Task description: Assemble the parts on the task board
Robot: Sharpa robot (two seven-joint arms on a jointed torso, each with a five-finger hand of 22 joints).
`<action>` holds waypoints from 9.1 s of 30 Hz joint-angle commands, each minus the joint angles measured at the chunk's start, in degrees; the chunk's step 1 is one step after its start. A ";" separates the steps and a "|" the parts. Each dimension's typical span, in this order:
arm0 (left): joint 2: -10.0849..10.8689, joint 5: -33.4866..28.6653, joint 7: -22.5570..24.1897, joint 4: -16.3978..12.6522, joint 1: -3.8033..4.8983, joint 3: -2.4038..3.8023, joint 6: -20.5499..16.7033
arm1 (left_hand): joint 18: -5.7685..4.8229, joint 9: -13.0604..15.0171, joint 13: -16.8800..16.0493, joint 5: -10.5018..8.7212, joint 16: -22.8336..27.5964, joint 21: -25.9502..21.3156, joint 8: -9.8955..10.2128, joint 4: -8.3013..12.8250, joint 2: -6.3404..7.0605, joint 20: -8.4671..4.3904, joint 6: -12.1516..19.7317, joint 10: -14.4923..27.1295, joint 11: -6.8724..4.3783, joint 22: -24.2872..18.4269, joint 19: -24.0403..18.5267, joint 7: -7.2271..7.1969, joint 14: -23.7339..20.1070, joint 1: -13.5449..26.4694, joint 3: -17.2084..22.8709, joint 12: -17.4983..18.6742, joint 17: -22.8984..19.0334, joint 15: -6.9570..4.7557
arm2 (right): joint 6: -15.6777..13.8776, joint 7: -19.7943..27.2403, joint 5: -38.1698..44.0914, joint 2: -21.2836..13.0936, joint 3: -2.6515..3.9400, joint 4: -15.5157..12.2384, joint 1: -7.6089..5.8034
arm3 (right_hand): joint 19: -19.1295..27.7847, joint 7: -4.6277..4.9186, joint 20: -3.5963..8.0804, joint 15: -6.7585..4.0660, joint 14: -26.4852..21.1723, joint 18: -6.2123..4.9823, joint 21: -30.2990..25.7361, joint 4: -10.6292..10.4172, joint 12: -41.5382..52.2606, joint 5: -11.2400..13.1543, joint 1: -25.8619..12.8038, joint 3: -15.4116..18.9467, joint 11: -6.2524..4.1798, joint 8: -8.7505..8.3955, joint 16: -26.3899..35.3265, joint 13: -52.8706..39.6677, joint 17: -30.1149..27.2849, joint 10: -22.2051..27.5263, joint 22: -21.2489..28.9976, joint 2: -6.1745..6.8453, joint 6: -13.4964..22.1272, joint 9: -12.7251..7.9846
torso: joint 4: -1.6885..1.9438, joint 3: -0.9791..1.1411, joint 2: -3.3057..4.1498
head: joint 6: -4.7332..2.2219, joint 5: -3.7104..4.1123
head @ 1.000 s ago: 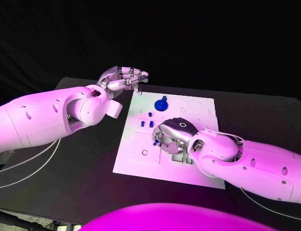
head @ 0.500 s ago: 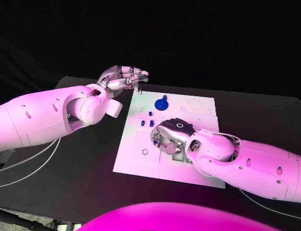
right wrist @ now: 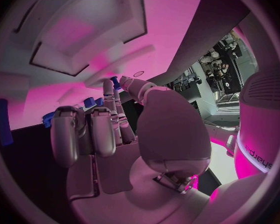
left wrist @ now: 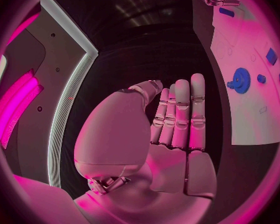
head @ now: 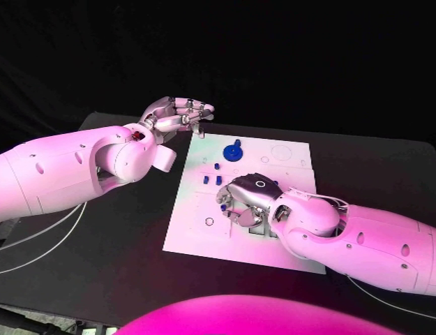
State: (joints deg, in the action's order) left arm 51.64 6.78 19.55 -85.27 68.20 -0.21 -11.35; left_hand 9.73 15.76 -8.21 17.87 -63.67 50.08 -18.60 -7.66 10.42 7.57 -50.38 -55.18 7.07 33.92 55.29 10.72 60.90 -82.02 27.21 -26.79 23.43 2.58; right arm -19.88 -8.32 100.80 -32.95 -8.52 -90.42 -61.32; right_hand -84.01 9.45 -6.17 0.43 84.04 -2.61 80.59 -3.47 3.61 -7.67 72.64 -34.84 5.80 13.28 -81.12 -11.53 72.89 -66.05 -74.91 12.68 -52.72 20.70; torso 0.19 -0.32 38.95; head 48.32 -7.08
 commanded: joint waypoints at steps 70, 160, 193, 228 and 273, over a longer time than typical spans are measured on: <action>0.57 -0.25 -0.21 0.18 0.02 -0.01 1.69 | 0.82 0.07 -0.24 0.04 0.26 -0.39 -0.01 0.39 0.13 0.19 0.42 0.54 -0.18 -0.18 -0.37 0.05 -0.52 0.55 0.02 -0.86 -0.14 0.02 | 5.65 -0.37 -1.05 -12.14 1.55 -0.35 -5.30 | -1.68 -1.24 0.04 -0.15 2.14 0.25 -1.61 0.18 1.86 0.13 2.07 0.80 -0.91 0.94 0.76 2.03 -1.11 -0.22 -10.94 -1.35 -3.73 0.61 | -0.36 0.01 -0.08 | -1.81 2.37; -0.96 -0.28 -0.44 0.95 0.01 -0.16 2.11 | 0.83 0.14 -0.35 0.05 0.25 -0.53 -0.08 0.33 -0.10 0.22 0.43 0.72 -0.19 -0.27 -0.33 0.01 -0.51 0.86 0.11 -1.20 -0.19 0.03 | 0.55 0.60 0.06 1.74 0.65 -2.83 1.61 | -3.12 -2.14 1.37 -1.49 2.33 0.98 1.77 2.85 2.47 1.41 3.84 -1.02 -2.41 3.92 0.66 1.49 -1.23 -5.90 -12.42 -4.42 -6.96 3.47 | -0.43 -0.03 -0.27 | 0.19 -2.12; -0.81 -0.28 -0.54 0.90 0.01 -0.16 2.06 | 0.83 0.17 -0.40 0.04 0.25 -0.61 -0.11 0.30 -0.15 0.23 0.44 0.81 -0.20 -0.33 -0.32 0.00 -0.51 1.03 0.12 -1.36 -0.21 0.03 | 1.67 -0.28 2.03 3.50 0.16 -2.18 1.68 | -1.85 -0.29 -0.19 0.35 1.88 0.32 -1.62 2.04 0.06 0.26 -0.19 0.04 -0.17 -0.10 1.34 2.84 -2.70 0.41 -11.41 -0.83 -1.49 2.40 | -0.36 -0.09 -0.30 | 0.29 -1.99; -0.37 -0.28 -0.75 1.04 0.01 -0.25 2.09 | 0.83 0.18 -0.41 0.04 0.25 -0.65 -0.12 0.29 -0.17 0.23 0.47 0.87 -0.20 -0.35 -0.31 0.00 -0.52 1.08 0.14 -1.42 -0.23 0.03 | -11.85 5.10 -12.99 -11.48 1.63 -11.95 -1.50 | 0.12 0.23 -0.28 0.36 0.67 -1.29 -11.40 -1.58 9.25 -1.34 1.58 16.13 -0.08 -3.66 5.44 5.01 -9.19 4.56 -7.42 -2.32 0.83 1.74 | -0.84 -0.11 -0.59 | -0.94 -0.22; 0.56 -0.28 -0.86 -0.44 0.00 -0.81 2.41 | 0.83 0.22 -0.46 0.04 0.25 -0.75 -0.15 0.28 -0.16 0.24 0.50 0.99 -0.20 -0.41 -0.29 -0.02 -0.54 1.24 0.14 -1.58 -0.25 0.04 | -4.86 -20.30 -16.09 -27.09 0.06 -18.43 2.12 | -5.99 -3.58 2.86 -3.14 3.93 2.61 9.41 -13.17 71.48 -1.41 -4.54 24.34 -4.51 6.07 -4.47 -62.79 5.52 -15.28 -15.09 -1.90 -0.81 10.07 | -2.40 -0.52 -1.51 | -1.12 8.19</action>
State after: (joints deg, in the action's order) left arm 52.24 6.77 18.40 -85.51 68.19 -1.05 -9.93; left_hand 9.72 15.89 -8.58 17.86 -63.67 49.59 -18.60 -7.67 10.19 7.57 -50.38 -54.58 6.87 33.60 55.29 10.72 60.90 -81.33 27.21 -28.17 23.23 2.58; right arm -24.52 -26.81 82.27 -60.38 -8.45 -109.11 -59.39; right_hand -84.01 6.03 -2.88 -2.48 83.82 -0.80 89.80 -16.66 74.86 -8.85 68.46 -10.90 1.33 19.06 -85.37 -74.23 74.94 -81.08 -74.94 10.86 -53.93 30.72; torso -2.14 -0.90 37.43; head 47.15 1.26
